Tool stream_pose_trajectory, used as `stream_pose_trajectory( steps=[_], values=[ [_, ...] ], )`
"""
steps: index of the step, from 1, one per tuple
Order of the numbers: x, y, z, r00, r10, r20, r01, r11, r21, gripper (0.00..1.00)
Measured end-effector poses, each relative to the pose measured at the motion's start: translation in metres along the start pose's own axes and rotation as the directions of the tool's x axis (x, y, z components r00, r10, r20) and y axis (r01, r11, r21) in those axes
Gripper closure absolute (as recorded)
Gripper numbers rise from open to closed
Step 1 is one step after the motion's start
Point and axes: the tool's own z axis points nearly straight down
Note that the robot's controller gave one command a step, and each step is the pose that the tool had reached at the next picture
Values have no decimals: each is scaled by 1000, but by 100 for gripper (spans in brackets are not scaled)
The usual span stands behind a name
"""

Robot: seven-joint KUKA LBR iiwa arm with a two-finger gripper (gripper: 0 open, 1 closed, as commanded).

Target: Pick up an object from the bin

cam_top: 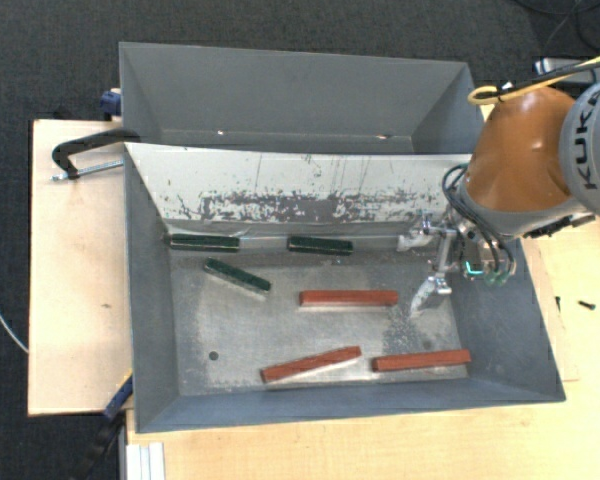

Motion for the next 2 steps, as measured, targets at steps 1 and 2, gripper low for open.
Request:
stream_pose_trajectory(
  steps=[1, 2],
  values=[
    [-2, 0, -5, 1000, -1, 8, 1, 1000, 1, 0],
    [3, 51, 49, 997, 82, 11, -82, 997, -1, 0]
  ],
)
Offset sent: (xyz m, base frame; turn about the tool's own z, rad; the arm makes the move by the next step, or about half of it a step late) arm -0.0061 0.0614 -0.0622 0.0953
